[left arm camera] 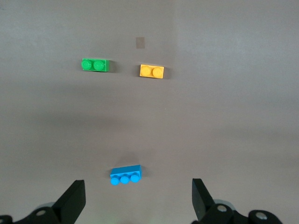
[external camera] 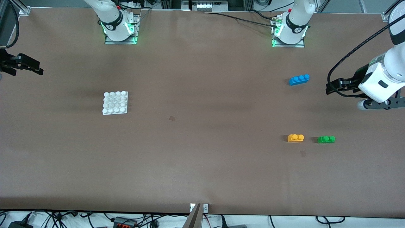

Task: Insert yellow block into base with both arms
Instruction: 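Move the right gripper toward the white base plate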

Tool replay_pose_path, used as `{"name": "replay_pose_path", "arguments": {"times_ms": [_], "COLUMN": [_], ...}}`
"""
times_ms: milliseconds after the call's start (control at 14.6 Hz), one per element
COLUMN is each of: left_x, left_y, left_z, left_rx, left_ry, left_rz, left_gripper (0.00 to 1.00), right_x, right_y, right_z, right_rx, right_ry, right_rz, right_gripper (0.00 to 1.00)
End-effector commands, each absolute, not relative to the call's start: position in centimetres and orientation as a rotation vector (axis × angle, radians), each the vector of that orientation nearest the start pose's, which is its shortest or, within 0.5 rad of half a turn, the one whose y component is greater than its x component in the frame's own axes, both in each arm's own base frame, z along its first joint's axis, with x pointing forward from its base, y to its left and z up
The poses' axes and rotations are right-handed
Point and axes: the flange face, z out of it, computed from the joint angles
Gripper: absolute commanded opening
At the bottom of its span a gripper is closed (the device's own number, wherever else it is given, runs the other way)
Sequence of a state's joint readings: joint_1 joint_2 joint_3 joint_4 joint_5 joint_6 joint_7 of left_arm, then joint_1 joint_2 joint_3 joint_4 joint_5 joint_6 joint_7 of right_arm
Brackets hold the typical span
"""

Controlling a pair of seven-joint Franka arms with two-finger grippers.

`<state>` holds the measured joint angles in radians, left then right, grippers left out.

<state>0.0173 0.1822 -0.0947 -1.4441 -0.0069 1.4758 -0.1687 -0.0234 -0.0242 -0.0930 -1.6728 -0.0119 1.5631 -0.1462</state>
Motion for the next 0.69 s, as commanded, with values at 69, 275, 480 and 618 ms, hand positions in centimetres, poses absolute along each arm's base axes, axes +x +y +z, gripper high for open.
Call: {"name": "replay_pose_path", "arguments": {"times_ms": [69,275,480,618], "left_x": [59.7,59.7,59.7,59.7], "left_y": [-4.1,-4.1,-4.1,-4.1], "left_z": [57.6,57.7,57.7,57.6], "left_rx": [-3.155,-3.156,-3.156,-3.156], "left_ry": [-0.122,-0.122,-0.122,-0.122], "left_rz": [0.250,0.248,0.248,0.250], "left_gripper": [1.00,1.00,1.00,1.00], "right_x": [53.5,53.6,53.6,53.6], "right_y": [-6.1,-5.3,-4.9,-4.8], "right_z": [59.6,57.7,57.7,57.7], "right_rx": [-3.132,-3.160,-3.160,-3.160], "right_ry": [-0.048,-0.084,-0.101,-0.094], "right_rz": [0.149,0.302,0.307,0.307], "right_gripper": [1.00,1.00,1.00,1.00]}}
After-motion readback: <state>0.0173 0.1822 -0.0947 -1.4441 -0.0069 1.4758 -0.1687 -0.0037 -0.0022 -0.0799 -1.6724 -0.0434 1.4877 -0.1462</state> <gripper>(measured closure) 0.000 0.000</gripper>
